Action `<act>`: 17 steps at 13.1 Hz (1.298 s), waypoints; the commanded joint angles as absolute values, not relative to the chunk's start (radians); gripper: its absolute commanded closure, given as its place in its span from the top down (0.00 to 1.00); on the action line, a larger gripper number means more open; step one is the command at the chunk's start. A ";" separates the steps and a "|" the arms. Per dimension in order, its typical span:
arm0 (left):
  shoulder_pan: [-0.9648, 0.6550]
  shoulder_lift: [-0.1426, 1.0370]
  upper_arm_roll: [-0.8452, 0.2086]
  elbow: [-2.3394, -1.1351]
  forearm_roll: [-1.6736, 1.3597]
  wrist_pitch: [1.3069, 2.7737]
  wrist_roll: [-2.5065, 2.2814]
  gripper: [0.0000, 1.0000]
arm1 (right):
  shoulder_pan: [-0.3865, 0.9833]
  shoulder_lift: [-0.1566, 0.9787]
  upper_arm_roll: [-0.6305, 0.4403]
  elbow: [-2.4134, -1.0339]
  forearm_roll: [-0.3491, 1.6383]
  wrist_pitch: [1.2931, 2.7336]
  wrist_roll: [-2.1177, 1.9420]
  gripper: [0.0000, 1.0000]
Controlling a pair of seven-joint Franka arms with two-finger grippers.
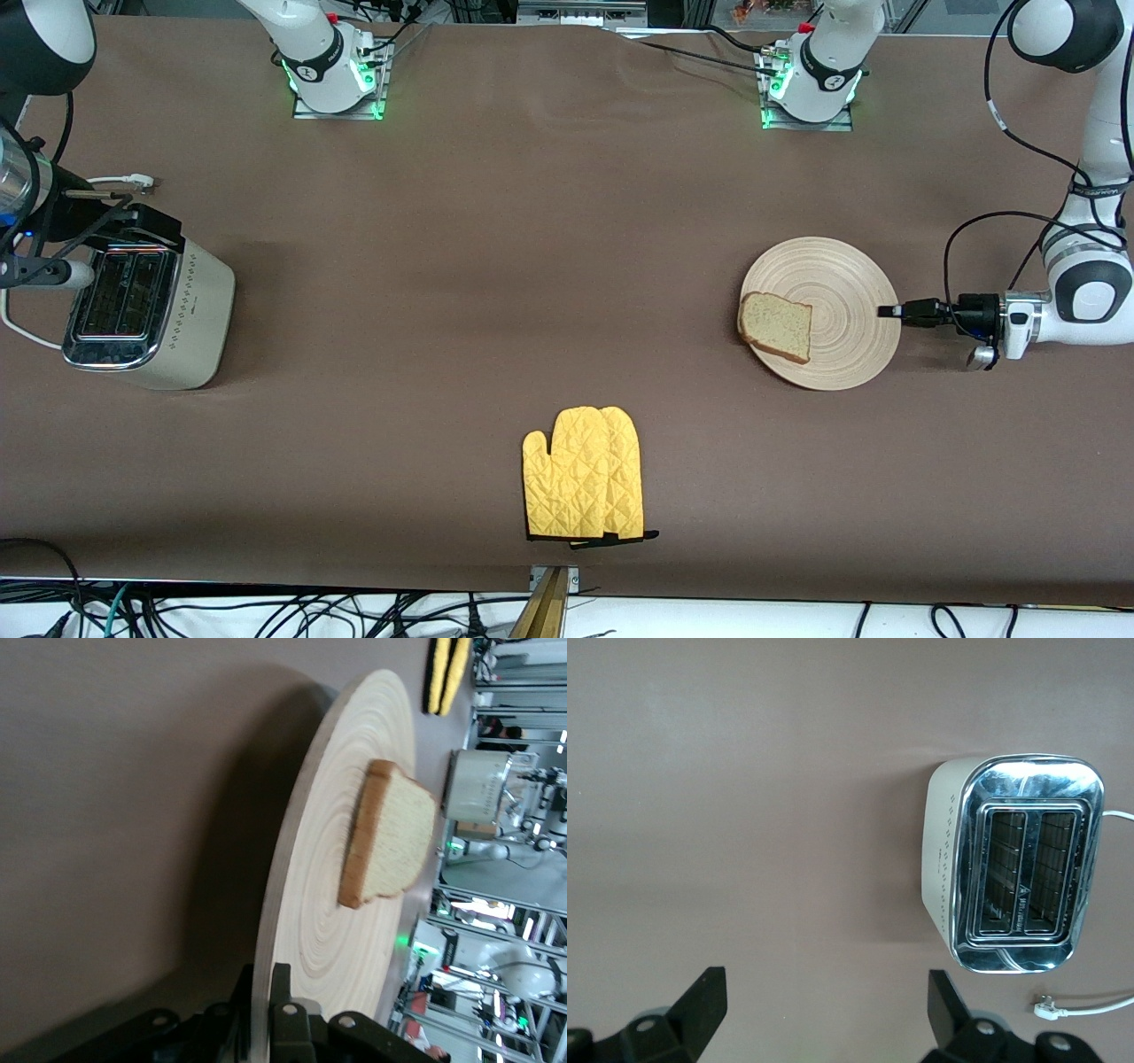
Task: Move plate and put bread in toaster
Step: 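Push the plate with the left gripper while the right gripper reaches the bread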
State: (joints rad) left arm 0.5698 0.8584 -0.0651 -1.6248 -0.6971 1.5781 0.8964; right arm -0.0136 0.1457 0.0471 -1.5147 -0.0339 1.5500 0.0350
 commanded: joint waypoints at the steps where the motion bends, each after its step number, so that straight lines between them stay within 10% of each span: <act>1: 0.522 0.864 -0.081 -1.605 -0.704 1.525 0.893 0.00 | -0.017 0.167 0.052 -1.490 -0.017 1.543 0.043 1.00; 6: 0.376 0.854 -0.262 -1.575 -0.732 1.528 0.839 0.00 | -0.017 0.183 0.052 -1.497 -0.018 1.537 0.029 1.00; 17: 0.000 0.905 -0.262 -1.586 -0.910 1.907 0.745 0.02 | -0.009 0.301 0.055 -1.497 0.049 1.557 0.035 1.00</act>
State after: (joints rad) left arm -0.0002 0.8930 -0.2685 -1.5902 -0.8683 1.9073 0.7136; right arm -0.0082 0.2735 0.0526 -1.5158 0.0140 1.5532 0.0338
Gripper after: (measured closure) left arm 0.912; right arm 0.000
